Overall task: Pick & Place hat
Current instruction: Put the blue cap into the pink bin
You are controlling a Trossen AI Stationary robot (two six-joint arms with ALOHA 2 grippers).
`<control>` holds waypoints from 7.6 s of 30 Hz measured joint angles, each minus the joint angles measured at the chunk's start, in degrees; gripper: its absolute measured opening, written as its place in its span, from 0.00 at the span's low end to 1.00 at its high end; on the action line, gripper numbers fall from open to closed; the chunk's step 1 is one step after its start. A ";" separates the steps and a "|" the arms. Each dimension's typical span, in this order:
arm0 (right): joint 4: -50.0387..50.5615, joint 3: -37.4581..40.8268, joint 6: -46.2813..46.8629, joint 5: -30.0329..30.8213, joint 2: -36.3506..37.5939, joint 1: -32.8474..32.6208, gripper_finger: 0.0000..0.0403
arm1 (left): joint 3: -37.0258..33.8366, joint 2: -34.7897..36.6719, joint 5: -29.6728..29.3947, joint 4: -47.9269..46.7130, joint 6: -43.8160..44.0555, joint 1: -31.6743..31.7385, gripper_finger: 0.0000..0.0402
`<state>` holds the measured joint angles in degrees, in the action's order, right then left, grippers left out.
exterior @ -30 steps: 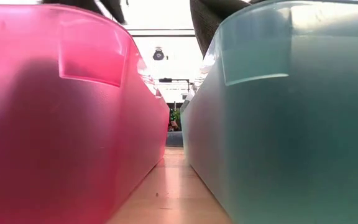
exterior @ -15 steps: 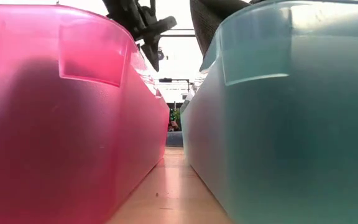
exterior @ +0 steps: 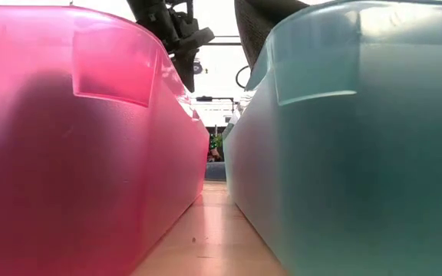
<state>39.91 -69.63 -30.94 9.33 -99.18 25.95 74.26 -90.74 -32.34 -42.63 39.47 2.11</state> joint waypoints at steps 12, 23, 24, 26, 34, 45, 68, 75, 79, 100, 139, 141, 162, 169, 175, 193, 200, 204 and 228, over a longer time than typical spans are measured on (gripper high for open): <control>-5.90 0.00 9.45 -16.62 -2.83 -1.62 0.36 | 0.00 0.00 -1.33 0.00 -1.80 0.09 0.32; -14.73 -0.06 19.98 -11.74 -4.31 -4.60 0.36 | 0.00 0.00 -1.33 0.04 -3.90 0.09 0.32; -14.07 -0.05 20.86 -11.70 -4.78 -4.63 0.36 | 0.00 0.00 -1.33 0.03 -3.94 0.09 0.32; -13.97 -0.04 22.79 -11.20 -6.20 -4.63 0.36 | 0.00 0.00 -1.33 0.15 -4.14 0.09 0.32; -14.65 -0.04 24.67 -4.47 -10.11 -5.39 0.31 | 0.00 0.00 -1.33 0.33 -4.18 0.09 0.32; -17.24 0.04 36.78 -6.27 -8.71 -7.67 0.07 | 0.00 0.00 4.54 0.48 7.83 0.39 0.32; -35.29 0.04 42.91 -3.39 -8.71 -18.46 0.03 | -6.45 -0.28 12.07 1.00 17.26 1.20 0.32; -36.17 0.04 40.35 -9.37 -8.71 -19.88 0.04 | -10.91 -0.81 12.29 11.20 16.06 1.60 0.32; -36.27 0.02 36.27 -14.46 -8.71 -19.92 0.04 | -12.04 -0.79 13.52 14.01 16.56 1.52 0.32; -35.49 -0.07 31.44 -22.48 -8.71 -19.66 0.04 | -12.13 -0.76 17.15 14.47 19.51 0.98 0.32; -38.47 0.17 22.51 -22.10 -8.95 -19.56 0.05 | -10.80 -0.39 20.70 12.81 15.80 0.61 0.02; -38.45 0.10 22.12 -20.01 -8.93 -19.62 0.06 | -10.80 -0.44 20.68 12.59 15.60 0.44 0.01; -24.12 -0.13 17.92 -14.71 -3.40 -19.62 0.34 | -10.86 -0.57 19.01 2.52 12.93 -2.13 0.04; -6.91 -0.09 15.24 -2.23 7.45 -19.53 0.34 | -10.95 -0.57 19.85 4.81 -6.91 -0.66 0.17; 8.06 -0.04 17.82 1.85 17.51 -19.55 0.34 | -10.95 -0.55 20.24 13.36 -24.76 0.31 0.32; 12.46 -0.04 25.90 3.55 27.37 -19.51 0.34 | -10.95 -12.29 20.86 15.95 -34.57 2.89 0.39; 12.43 -0.02 25.99 3.55 27.07 -19.51 0.34 | -10.45 -10.86 22.14 15.11 -39.52 1.40 0.04; 12.57 -0.02 26.06 3.53 27.07 -19.51 0.34 | -8.88 -9.02 22.12 12.75 -44.12 0.22 0.02; 13.68 0.00 29.01 3.49 27.07 -19.51 0.34 | -0.72 9.27 23.71 -4.70 -56.82 -27.28 0.01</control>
<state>53.59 -69.63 -1.93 12.82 -72.12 6.44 73.54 -81.47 -8.62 -47.33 -17.35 -25.17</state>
